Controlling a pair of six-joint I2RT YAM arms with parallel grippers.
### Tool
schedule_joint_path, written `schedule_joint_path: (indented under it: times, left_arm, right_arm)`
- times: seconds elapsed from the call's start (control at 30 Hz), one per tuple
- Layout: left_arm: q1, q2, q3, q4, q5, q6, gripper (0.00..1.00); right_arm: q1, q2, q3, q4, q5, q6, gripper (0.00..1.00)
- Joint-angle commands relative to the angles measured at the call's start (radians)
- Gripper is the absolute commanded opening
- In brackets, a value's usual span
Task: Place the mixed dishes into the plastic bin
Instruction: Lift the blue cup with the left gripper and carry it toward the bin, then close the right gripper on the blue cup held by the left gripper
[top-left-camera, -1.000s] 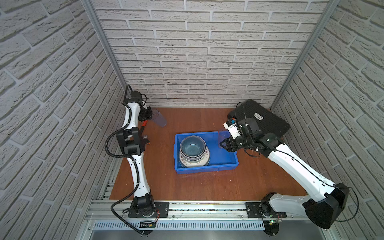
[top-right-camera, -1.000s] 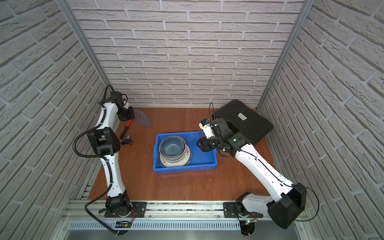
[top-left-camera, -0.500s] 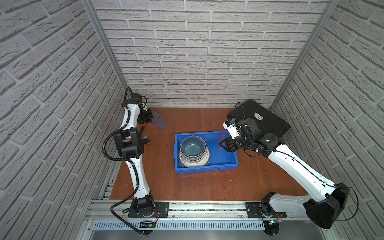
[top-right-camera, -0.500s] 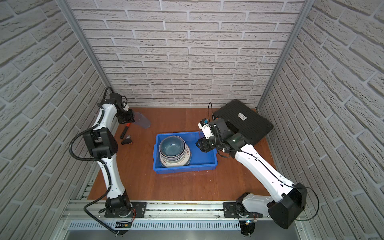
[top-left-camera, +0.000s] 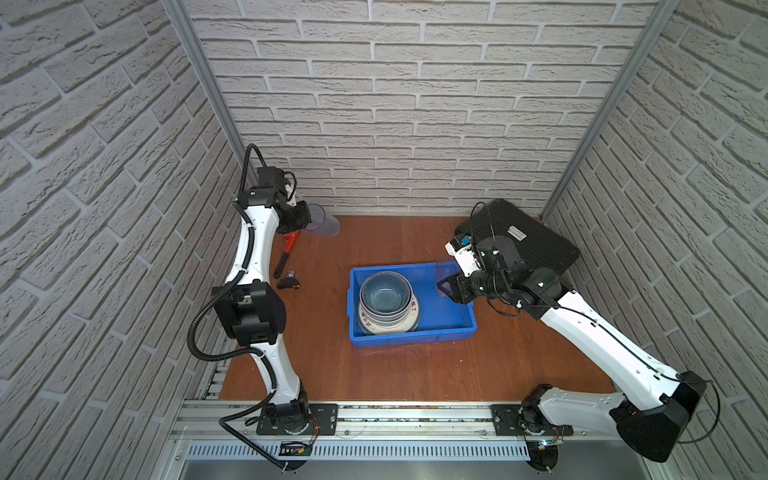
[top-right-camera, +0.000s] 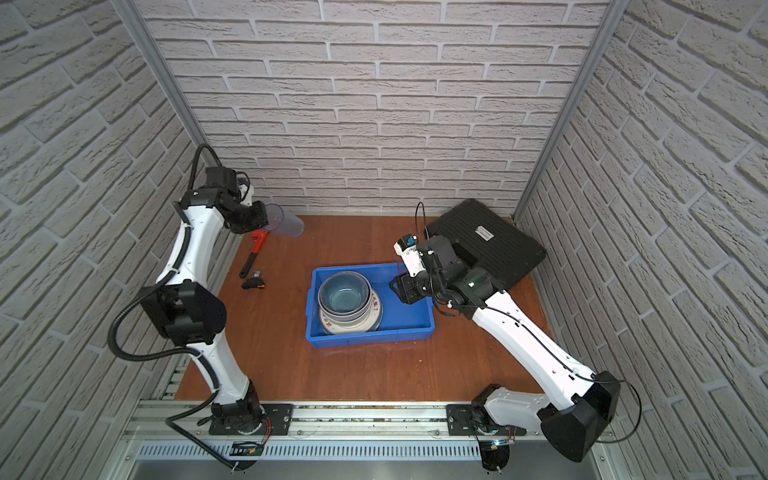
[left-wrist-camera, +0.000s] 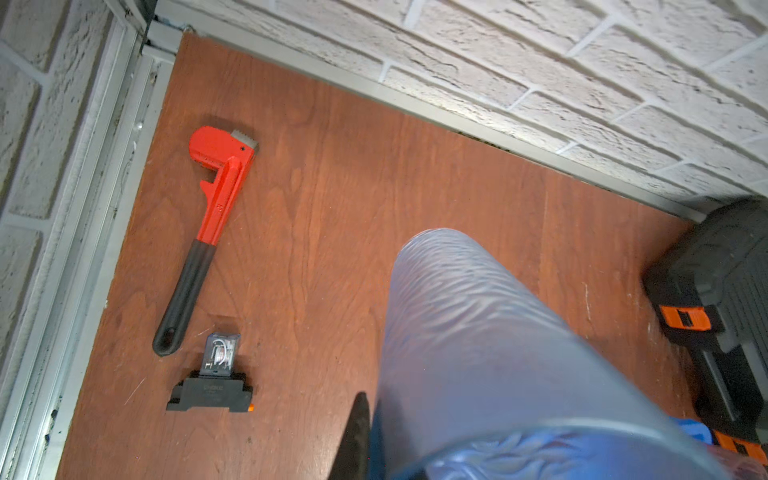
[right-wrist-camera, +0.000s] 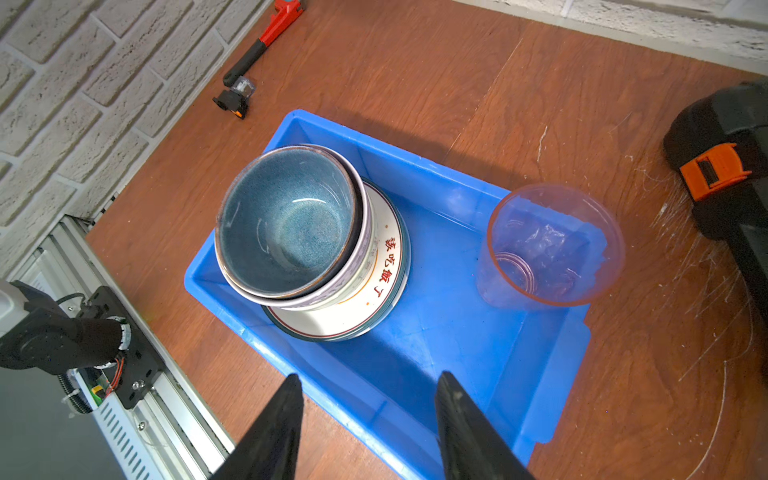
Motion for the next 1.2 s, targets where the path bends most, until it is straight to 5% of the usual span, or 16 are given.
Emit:
schedule_joint_path:
  times: [0.0, 0.77, 1.17]
  left_arm:
    - [-0.056, -0.089, -0.045, 0.056, -0.041, -0.005, 0.00]
    - [-0.617, -0.449, -0.344, 0.227, -0.522, -0.134, 0.00]
    - [-0.767, -0.494, -0.396, 0.293, -0.672, -0.196, 0.00]
  right_arm:
    - [0.020, -0.029, 0.033, 0.064, 0.021, 0.029, 0.52]
    - [0.217, 0.225, 0.305, 0.313, 0.186, 0.144, 0.51]
    - [0.248, 0.239, 0.303, 0.350, 0.307, 0.163, 0.51]
